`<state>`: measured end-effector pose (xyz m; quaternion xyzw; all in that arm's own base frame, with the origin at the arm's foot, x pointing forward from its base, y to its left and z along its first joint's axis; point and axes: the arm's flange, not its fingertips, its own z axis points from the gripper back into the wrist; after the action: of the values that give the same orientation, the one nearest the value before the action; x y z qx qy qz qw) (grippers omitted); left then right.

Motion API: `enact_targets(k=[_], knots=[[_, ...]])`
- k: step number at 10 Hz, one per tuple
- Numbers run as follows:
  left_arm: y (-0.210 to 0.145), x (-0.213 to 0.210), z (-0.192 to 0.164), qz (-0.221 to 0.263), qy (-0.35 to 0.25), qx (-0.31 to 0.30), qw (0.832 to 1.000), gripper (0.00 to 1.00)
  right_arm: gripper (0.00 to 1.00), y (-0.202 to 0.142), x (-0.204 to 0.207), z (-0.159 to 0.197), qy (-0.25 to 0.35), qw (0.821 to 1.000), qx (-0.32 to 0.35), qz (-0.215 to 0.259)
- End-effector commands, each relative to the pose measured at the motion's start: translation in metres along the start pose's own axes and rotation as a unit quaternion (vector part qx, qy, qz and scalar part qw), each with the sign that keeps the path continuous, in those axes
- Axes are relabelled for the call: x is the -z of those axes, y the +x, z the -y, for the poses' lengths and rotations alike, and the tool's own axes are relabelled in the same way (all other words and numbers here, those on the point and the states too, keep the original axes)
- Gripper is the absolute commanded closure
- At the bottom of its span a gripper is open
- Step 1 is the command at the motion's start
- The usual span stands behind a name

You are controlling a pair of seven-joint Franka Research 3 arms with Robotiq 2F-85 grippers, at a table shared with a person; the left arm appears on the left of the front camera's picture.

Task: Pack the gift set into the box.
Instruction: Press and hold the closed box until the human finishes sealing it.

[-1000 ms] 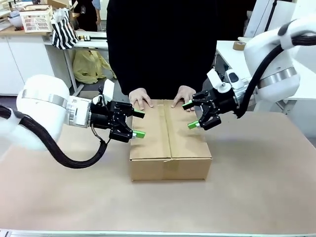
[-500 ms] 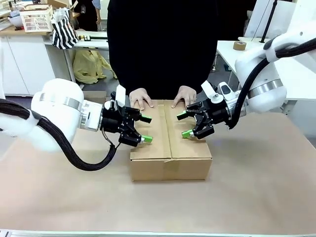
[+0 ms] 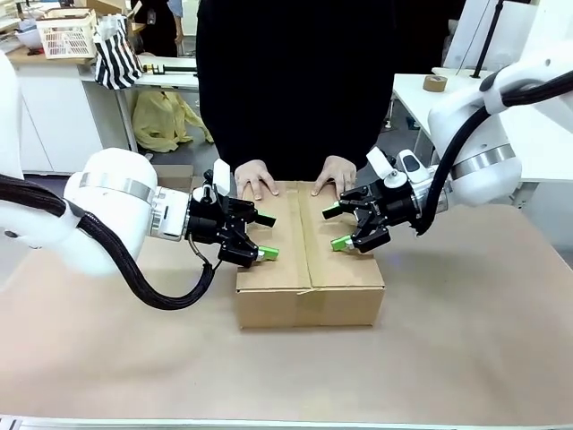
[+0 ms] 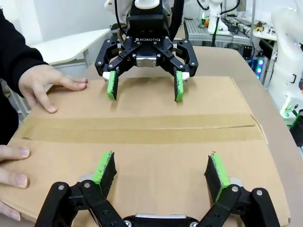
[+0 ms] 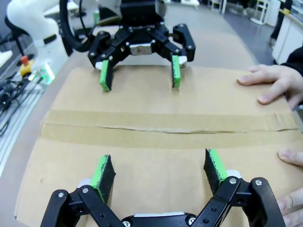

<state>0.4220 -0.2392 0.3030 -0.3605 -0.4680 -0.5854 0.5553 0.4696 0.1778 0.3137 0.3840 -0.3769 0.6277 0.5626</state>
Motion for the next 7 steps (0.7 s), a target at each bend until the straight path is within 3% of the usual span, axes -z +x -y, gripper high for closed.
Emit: enact_targets(k=[1,7], knots=[[-0.0020,-0.0007,0.0029,-0.006,-0.003,0.002,1.000,0.00,0.00,-0.0006,0.0003,-0.0005,0.000,1.000,-0.001,0.000],[-0.0020,-0.0007,0.0029,-0.006,-0.003,0.002,1.000,0.00,0.00,-0.0006,0.0003,-0.0005,0.000,1.000,-0.001,0.000]])
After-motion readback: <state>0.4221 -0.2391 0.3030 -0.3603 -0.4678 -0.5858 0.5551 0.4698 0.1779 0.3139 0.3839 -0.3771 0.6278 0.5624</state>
